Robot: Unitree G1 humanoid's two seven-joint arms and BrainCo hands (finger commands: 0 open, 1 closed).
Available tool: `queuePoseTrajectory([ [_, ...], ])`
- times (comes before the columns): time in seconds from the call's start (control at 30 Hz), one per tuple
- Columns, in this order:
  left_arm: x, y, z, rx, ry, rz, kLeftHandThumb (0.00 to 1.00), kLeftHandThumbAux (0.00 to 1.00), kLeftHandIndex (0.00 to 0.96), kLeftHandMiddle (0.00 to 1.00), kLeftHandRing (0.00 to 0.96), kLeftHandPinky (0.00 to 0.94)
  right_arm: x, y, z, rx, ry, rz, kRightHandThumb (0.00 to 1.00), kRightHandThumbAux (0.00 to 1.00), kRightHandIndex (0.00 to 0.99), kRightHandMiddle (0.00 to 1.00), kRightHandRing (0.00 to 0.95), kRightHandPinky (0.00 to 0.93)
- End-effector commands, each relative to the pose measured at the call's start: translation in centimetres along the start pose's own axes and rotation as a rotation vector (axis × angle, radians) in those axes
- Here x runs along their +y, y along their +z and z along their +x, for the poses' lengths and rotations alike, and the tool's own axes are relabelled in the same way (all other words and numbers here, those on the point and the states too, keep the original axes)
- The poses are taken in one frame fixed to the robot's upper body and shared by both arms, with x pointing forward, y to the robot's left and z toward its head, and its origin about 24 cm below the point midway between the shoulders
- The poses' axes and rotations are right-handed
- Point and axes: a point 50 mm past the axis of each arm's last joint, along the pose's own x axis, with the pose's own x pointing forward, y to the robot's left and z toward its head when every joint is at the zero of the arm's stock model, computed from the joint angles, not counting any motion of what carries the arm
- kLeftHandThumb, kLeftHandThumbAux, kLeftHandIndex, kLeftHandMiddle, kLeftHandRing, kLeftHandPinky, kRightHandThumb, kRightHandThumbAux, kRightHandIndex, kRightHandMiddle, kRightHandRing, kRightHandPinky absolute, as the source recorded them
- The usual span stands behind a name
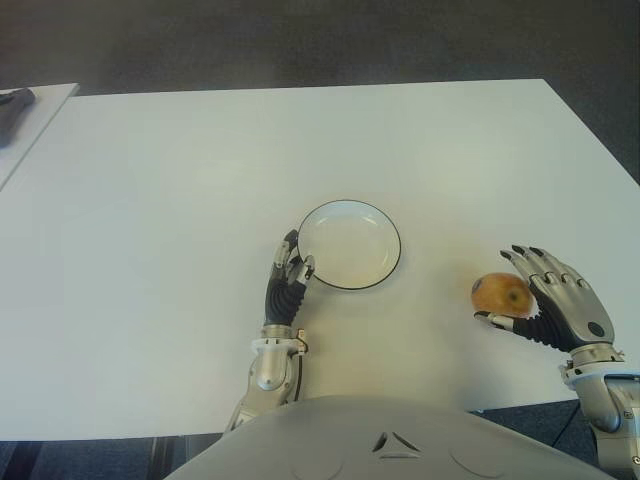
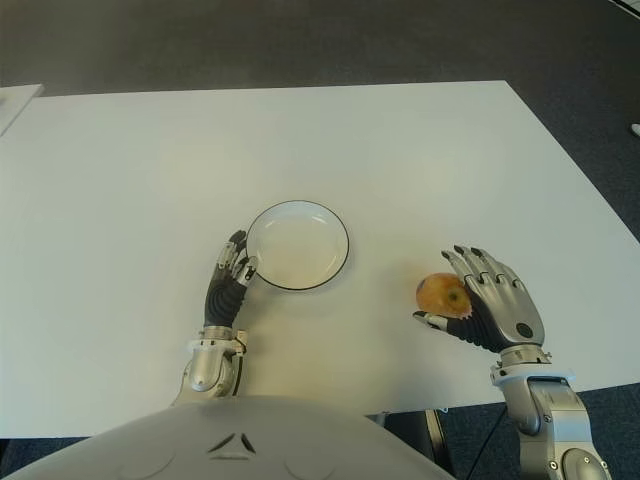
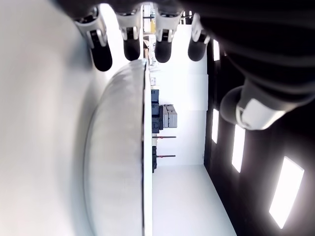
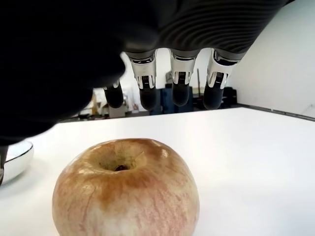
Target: Put the apples into the plate.
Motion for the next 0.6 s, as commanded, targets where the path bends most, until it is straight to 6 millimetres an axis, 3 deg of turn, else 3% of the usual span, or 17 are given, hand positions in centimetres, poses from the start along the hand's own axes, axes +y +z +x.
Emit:
queuePoseTrajectory([
  [0.03,-0.5,-2.0,-0.6,0.151,0.013,-0.026,0.000,0.459,0.000,0.000,0.000,0.000,1.0,0.0,-0.1,0.033,0.016,0.015,0.382,0.371,0.016,0.064,0.027,0.033],
  [0.6,0.3,-2.1,-0.6,0.162,-0.008,-0.042,0.000,0.436,0.000,0.000,0.000,0.000,2.4,-0.1,0.0,0.042,-0.006,-0.003,0.354,0.381,0.025,0.060,0.021,0.009],
])
